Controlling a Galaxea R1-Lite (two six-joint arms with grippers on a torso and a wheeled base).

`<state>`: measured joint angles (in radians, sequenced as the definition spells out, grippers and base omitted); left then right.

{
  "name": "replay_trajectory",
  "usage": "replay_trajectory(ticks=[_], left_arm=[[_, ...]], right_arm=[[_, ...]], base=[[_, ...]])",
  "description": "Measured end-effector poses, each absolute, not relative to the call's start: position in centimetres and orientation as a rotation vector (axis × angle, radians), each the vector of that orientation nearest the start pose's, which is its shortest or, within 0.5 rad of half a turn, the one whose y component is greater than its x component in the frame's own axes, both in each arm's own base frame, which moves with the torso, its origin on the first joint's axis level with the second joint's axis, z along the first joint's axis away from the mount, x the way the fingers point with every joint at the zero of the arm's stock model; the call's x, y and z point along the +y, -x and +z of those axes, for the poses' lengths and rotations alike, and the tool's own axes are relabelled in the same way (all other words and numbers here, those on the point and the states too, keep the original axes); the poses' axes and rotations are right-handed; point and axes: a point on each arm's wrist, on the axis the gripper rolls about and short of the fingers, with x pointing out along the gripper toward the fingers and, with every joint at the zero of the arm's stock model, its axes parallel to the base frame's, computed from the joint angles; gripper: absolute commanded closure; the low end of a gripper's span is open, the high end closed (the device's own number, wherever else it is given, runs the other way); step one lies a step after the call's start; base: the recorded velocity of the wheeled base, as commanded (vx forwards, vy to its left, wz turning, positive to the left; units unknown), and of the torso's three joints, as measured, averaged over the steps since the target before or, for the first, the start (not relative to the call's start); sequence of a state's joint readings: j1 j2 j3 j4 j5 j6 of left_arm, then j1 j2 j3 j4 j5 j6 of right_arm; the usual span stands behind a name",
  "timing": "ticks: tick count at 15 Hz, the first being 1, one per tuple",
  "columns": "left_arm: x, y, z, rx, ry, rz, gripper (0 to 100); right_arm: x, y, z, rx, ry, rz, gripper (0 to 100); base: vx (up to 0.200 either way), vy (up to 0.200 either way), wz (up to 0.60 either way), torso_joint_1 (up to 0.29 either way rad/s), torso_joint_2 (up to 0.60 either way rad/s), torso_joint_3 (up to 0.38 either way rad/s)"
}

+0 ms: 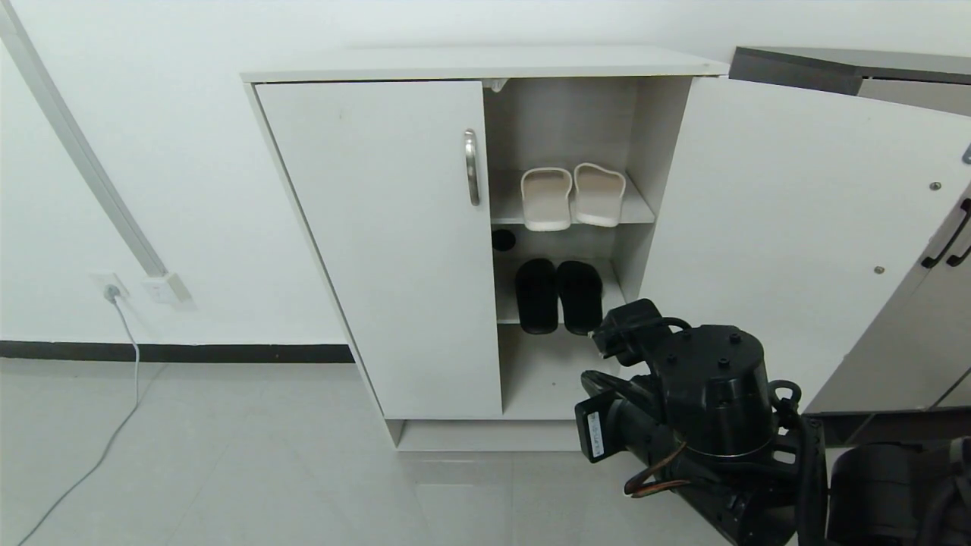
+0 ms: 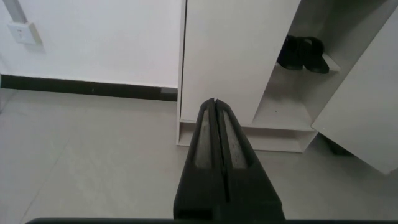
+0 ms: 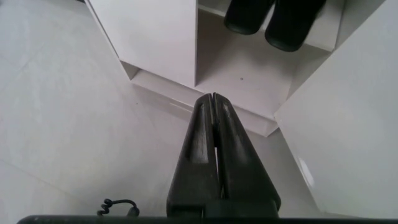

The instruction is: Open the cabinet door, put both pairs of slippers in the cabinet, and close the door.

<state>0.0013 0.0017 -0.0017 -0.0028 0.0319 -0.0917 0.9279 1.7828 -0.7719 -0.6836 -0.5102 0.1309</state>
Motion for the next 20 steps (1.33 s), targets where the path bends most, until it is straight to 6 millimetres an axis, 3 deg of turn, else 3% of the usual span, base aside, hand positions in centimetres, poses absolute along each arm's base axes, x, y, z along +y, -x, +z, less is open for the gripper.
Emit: replay_trajectory(ticks=[8, 20], left_arm=[[0.07, 2.28, 7.62, -0.004, 0.092, 0.032, 100], [0.07, 2.28, 7.63, -0.004, 0.092, 0.032, 100]], right_arm=[[24.49, -19.75, 15.15, 0.28, 0.092, 0.404, 100], [24.5, -19.61, 15.13, 0.286, 0.09, 0.427, 100]], base=[[0.0, 0.0, 0.0, 0.046, -0.36, -0.32], [0.0, 0.0, 0.0, 0.153, -0.48, -0.326]])
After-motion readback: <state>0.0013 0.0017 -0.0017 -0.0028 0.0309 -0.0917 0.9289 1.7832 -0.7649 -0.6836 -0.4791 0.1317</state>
